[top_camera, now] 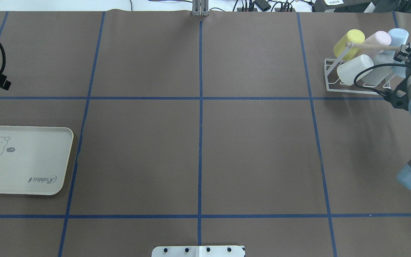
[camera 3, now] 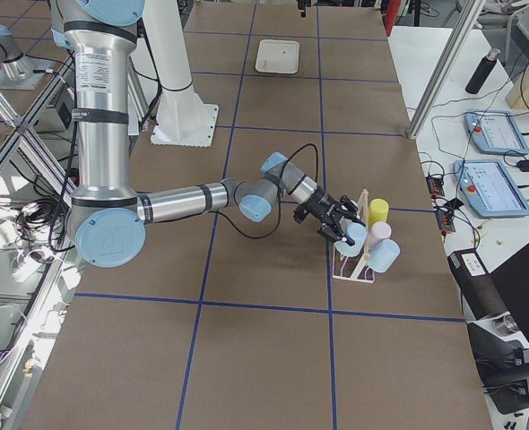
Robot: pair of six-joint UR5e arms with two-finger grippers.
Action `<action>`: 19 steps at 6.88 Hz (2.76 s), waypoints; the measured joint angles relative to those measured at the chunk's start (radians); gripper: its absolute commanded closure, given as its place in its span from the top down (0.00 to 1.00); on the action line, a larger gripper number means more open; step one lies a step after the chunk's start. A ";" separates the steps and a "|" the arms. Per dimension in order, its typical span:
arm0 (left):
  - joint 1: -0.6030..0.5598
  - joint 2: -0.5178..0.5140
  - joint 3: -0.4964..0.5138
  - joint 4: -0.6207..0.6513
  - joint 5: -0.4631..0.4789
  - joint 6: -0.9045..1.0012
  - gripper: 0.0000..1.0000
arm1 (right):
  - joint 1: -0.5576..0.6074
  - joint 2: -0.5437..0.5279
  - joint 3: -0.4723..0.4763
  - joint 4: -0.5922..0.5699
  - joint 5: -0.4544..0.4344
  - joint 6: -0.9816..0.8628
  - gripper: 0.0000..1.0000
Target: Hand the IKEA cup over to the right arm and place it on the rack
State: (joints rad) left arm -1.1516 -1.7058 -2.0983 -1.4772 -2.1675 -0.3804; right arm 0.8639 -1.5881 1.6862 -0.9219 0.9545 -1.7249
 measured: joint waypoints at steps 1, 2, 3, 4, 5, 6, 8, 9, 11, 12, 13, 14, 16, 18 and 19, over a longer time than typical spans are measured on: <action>0.001 0.000 0.002 0.000 0.000 0.000 1.00 | -0.002 0.008 -0.008 0.000 -0.001 0.000 0.23; 0.001 -0.001 0.005 0.000 0.000 0.000 1.00 | -0.004 0.019 -0.021 0.000 -0.001 0.001 0.31; 0.001 -0.001 0.006 0.000 0.000 0.000 1.00 | -0.005 0.027 -0.032 0.001 -0.002 0.001 0.39; 0.001 -0.001 0.007 -0.001 0.000 0.000 1.00 | -0.006 0.032 -0.038 0.001 -0.002 0.000 0.49; 0.001 -0.001 0.007 -0.001 0.000 0.000 1.00 | -0.006 0.033 -0.041 0.001 -0.002 -0.001 0.61; 0.001 -0.002 0.007 -0.001 0.000 0.000 1.00 | -0.006 0.034 -0.041 0.001 -0.001 -0.002 0.72; 0.001 -0.002 0.007 0.000 0.000 0.000 1.00 | -0.006 0.034 -0.038 0.001 0.000 -0.007 0.98; 0.001 -0.002 0.007 0.000 0.000 0.000 1.00 | -0.006 0.034 -0.036 0.001 0.000 -0.008 0.99; 0.001 -0.002 0.007 0.000 0.000 0.000 1.00 | -0.006 0.036 -0.032 0.000 -0.001 -0.008 0.99; 0.001 -0.002 0.007 0.000 0.000 0.000 1.00 | -0.006 0.042 -0.026 0.000 -0.001 -0.008 0.99; 0.001 -0.002 0.008 0.000 0.000 0.000 1.00 | -0.006 0.051 -0.012 -0.001 0.000 -0.006 0.99; 0.001 -0.002 0.007 -0.001 0.000 0.000 1.00 | 0.002 0.056 0.014 -0.003 0.004 0.006 0.99; 0.001 -0.002 0.007 -0.001 0.000 0.000 1.00 | 0.055 0.054 0.059 -0.006 0.049 0.089 0.99; -0.014 -0.003 0.006 -0.002 0.000 0.011 1.00 | 0.164 0.048 0.067 -0.008 0.248 0.308 0.99; -0.045 -0.003 0.008 0.000 0.001 0.051 1.00 | 0.223 0.045 0.060 -0.010 0.379 0.462 0.99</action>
State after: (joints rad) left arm -1.1971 -1.7093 -2.0902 -1.4773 -2.1661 -0.3297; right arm 1.0870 -1.5435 1.7464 -0.9323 1.3332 -1.2632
